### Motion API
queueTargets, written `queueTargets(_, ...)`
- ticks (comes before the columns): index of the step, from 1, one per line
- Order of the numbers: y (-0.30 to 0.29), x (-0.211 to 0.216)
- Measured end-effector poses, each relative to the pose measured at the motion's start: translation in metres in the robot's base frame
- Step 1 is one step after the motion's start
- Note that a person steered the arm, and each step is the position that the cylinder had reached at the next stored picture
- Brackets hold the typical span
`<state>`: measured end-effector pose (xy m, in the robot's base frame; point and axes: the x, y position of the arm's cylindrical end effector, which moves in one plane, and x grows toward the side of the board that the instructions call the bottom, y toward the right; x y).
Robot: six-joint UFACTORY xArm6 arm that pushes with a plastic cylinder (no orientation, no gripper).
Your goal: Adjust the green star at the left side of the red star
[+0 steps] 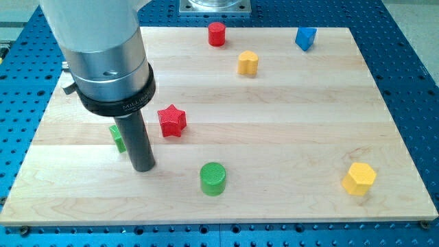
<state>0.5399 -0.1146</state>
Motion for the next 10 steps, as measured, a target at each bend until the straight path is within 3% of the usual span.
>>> queueTargets(6, 0.0, -0.014)
queueTargets(10, 0.0, -0.046)
